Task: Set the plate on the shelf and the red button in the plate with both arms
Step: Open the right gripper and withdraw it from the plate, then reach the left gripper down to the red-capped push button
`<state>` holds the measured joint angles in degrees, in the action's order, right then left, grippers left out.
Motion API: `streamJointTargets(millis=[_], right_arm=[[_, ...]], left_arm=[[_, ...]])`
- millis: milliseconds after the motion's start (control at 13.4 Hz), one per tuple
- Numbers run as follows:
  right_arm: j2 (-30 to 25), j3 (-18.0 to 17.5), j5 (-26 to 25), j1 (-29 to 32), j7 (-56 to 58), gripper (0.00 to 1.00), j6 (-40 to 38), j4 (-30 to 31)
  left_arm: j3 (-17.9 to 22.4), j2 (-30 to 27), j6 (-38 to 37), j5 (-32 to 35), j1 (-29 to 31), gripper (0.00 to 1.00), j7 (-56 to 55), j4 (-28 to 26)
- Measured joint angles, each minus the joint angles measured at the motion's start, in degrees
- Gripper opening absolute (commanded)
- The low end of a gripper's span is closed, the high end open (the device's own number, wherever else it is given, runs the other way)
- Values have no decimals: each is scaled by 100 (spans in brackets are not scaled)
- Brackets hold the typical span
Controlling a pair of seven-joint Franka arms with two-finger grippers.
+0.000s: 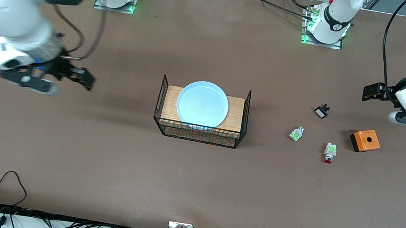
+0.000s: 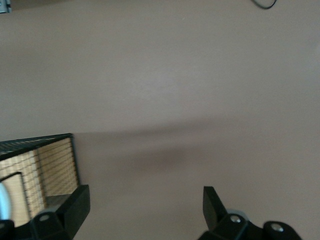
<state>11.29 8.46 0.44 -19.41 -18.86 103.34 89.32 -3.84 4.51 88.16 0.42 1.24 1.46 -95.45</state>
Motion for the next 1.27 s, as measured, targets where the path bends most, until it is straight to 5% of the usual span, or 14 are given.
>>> streamJointTargets(millis=[224,447,746,1268], right_arm=[[-111,9,-1,644,1216,100,-51,0],[-258,12,-2,1132,2098,100,-413,0],[-447,6,0,1241,2064,100,-765,80],[-992,3,-1,1242,1951,100,-743,663]], left_arm=[[45,526,42,60,87,100,199,-9],[70,1363,865,431,228,100,282,-32],[69,2208,1941,469,255,100,314,-41],[63,2549,3596,481,268,100,458,-686]])
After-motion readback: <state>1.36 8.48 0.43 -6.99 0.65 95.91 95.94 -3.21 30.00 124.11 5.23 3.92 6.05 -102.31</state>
